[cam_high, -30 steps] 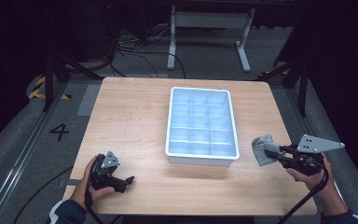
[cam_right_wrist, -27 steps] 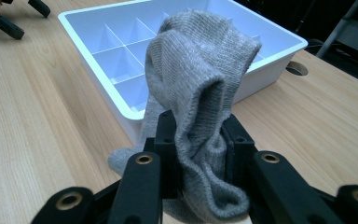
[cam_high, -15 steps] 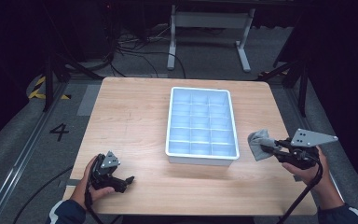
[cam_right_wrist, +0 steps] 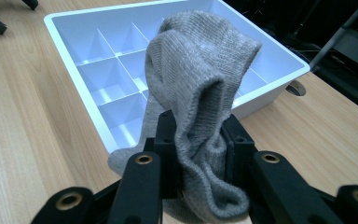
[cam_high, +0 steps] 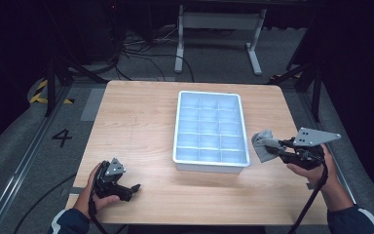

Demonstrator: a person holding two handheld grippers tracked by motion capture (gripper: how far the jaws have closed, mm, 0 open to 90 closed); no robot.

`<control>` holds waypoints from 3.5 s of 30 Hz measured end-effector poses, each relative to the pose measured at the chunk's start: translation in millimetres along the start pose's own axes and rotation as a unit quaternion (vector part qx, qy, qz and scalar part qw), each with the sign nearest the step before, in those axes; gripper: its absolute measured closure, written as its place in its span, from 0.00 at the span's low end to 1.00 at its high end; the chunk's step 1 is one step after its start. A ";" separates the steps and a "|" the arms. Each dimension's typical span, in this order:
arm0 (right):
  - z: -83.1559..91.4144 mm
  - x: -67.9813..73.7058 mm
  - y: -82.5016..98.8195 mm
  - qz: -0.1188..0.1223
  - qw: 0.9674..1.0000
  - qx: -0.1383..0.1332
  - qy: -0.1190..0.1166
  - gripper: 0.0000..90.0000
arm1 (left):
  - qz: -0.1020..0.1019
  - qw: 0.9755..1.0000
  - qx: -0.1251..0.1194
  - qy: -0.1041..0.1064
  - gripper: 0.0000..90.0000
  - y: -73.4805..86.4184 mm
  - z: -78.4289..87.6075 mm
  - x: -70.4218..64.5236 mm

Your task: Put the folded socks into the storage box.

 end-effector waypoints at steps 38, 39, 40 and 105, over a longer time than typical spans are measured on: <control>-63.6 8.8 -32.1 0.054 0.997 0.061 -0.009 0.81 | 0.002 1.000 -0.001 0.000 0.00 0.0 -0.1 -0.2; -66.1 9.3 -32.5 0.055 0.996 0.064 -0.009 0.81 | 0.002 1.000 0.000 0.000 0.00 0.0 -0.1 -0.2; -67.8 9.7 -32.5 0.057 0.996 0.068 -0.009 0.81 | 0.002 1.000 0.000 0.000 0.00 0.0 -0.1 -0.2; -150.9 18.3 -14.0 0.174 0.948 0.266 -0.030 0.80 | 0.002 1.000 -0.001 0.001 0.00 0.0 -0.2 -0.3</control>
Point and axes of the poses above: each handheld gripper's, and its own axes: z roughly backward along the jaws, y roughly out of its underside, x roughly to its left, the point moved 6 cm from there along -z, roughly forward along the jaws, and after that the axes turned 2 degrees about y, right-handed, at the moved point
